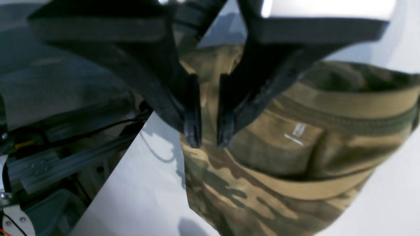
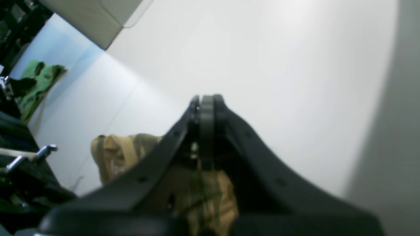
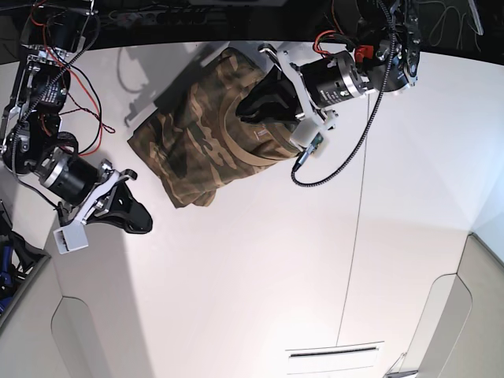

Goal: Fold the T-shirt properly
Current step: 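Press and tuck the folded bundle edges with both grippers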

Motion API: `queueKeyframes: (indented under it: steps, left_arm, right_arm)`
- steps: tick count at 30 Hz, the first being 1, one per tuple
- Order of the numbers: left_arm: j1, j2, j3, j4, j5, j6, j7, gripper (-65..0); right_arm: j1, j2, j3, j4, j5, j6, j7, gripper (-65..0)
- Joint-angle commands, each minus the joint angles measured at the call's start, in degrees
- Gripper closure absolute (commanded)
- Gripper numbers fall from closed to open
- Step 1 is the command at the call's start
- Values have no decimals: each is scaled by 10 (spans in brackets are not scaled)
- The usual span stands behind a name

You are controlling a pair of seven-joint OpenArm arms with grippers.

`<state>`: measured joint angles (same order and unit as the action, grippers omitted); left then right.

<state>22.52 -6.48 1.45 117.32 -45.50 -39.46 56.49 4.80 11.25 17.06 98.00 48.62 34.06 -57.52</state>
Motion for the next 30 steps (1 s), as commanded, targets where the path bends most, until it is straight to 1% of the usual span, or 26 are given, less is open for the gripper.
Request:
queueKeyframes:
  steps: [1, 4, 7, 10, 14, 17, 20, 22, 25, 28, 30]
  left_arm:
    - [-1, 1, 2, 10, -14, -5, -14, -96]
    - [1, 2, 7, 7, -14, -5, -19, -96]
    - [2, 3, 19, -8, -14, -5, -38, -94]
    - [2, 23, 26, -46, -9, -5, -54, -84]
    - [1, 61, 27, -118, 7, -5, -58, -84]
    - [-4, 80, 27, -172, 6, -5, -61, -84]
    - [-18, 84, 27, -210, 6, -5, -61, -84]
    - [-26, 83, 26, -222, 12, -5, -61, -84]
    - [-39, 83, 26, -224, 53, -5, -61, -84]
    - [-52, 81, 26, -224, 100, -5, -61, -84]
    - [-61, 70, 26, -225, 115, -5, -61, -84]
  right_arm:
    - [15, 0, 0, 5, 13, 2, 24, 0]
    - [20, -8, -10, -14, -8, 2, 57, 0]
    - [36, -10, -46, -51, -43, 2, 90, 0]
    - [69, -10, -98, -110, -73, 2, 115, 0]
    - [118, -10, -172, -199, -109, 2, 155, 0]
    - [146, -10, -223, -264, -140, 2, 186, 0]
    - [162, -10, -257, -315, -166, 2, 191, 0]
    - [160, -9, -262, -332, -180, 2, 191, 0]
    - [153, -1, -261, -337, -193, 2, 189, 0]
    - [146, 14, -260, -335, -186, 2, 184, 0]
    - [137, 23, -254, -327, -176, 2, 172, 0]
